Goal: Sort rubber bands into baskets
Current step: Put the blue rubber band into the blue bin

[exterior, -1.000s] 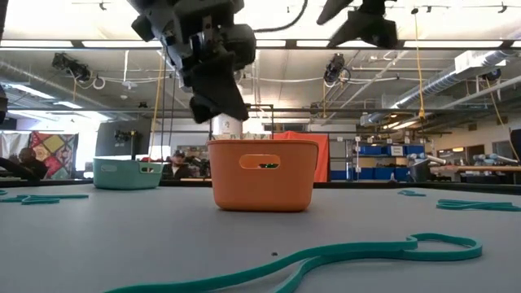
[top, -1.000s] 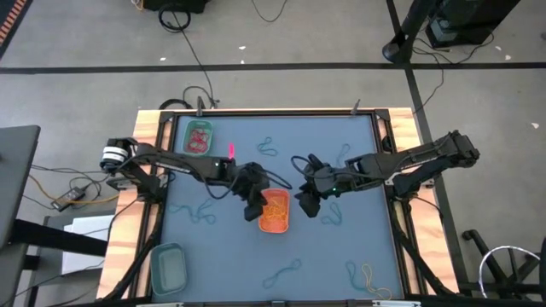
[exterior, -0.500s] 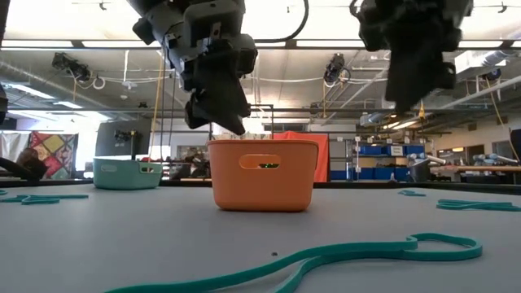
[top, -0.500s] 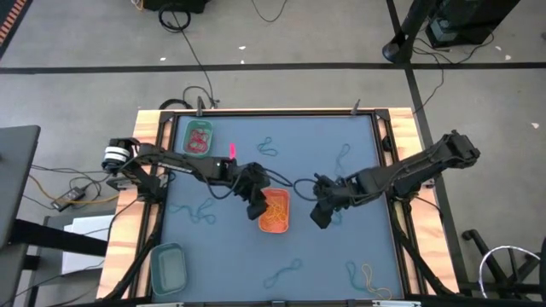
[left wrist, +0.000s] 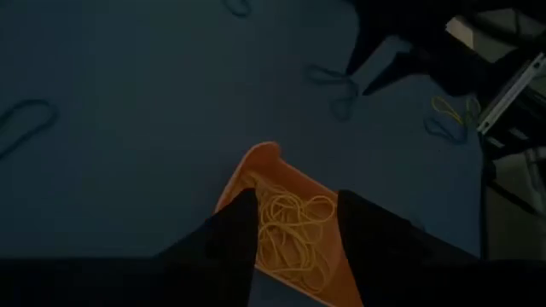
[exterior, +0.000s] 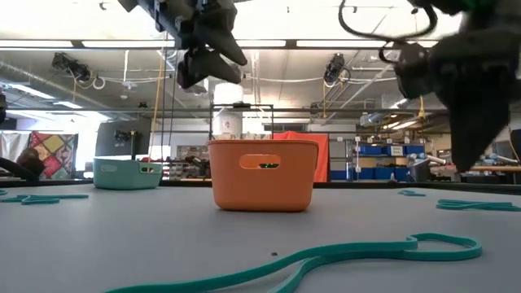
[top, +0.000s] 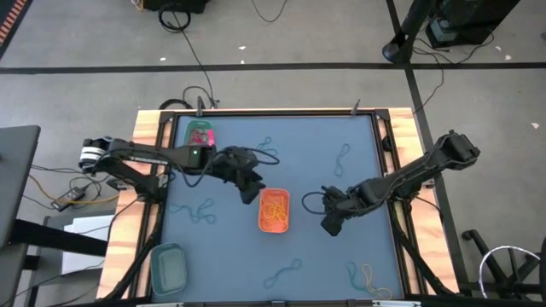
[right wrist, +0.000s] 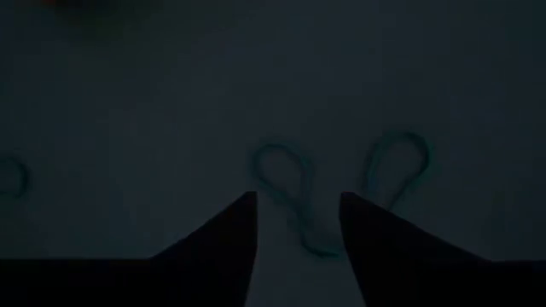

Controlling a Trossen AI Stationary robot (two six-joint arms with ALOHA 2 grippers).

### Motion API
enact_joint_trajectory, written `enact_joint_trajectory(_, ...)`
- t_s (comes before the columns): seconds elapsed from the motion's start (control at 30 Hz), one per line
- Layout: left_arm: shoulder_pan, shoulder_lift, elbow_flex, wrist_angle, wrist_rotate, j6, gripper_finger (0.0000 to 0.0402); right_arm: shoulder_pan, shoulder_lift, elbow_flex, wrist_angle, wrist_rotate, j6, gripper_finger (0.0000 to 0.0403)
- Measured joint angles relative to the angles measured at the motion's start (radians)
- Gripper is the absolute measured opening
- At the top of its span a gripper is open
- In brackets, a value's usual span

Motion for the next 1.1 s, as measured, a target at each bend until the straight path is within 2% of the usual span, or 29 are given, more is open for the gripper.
enact_joint_trajectory(0.1, -0.006, -0.003, 0.0, 0.035, -0.003, 0.0, 0.0163, 0.003, 0.0, -0.065, 0.089, -0.004, -0.017, 0.0173)
enact_joint_trajectory(0.23, -0.025, -0.002, 0.0, 0.079, 0.02, 0.0, 0.0163, 0.003, 0.0, -0.118, 0.099, -0.007, -0.086, 0.0169)
enact_joint_trajectory(0.5, -0.032, -0.002, 0.0, 0.086, 0.021, -0.007, 0.0163, 0.025, 0.0, -0.151, 0.193, -0.066, -0.24, 0.0157)
enact_joint_trajectory(0.73, -0.032, -0.002, 0.0, 0.092, 0.021, -0.008, 0.0163, 0.044, 0.026, -0.169, 0.216, -0.037, -0.255, 0.0131)
enact_joint_trajectory(0.83, -0.032, -0.002, 0.0, 0.099, 0.021, -0.008, 0.0163, 0.044, 0.065, -0.165, 0.208, -0.03, -0.265, 0.0105)
enact_joint_trajectory(1.0, -0.032, -0.002, 0.0, 0.114, 0.011, -0.008, 0.0163, 0.045, 0.074, -0.163, 0.203, -0.022, -0.257, 0.0015)
enact_joint_trajectory(1.1, -0.032, -0.002, 0.0, 0.125, 0.007, -0.008, 0.0163, 0.042, 0.027, -0.141, 0.182, -0.022, -0.234, 0.0009)
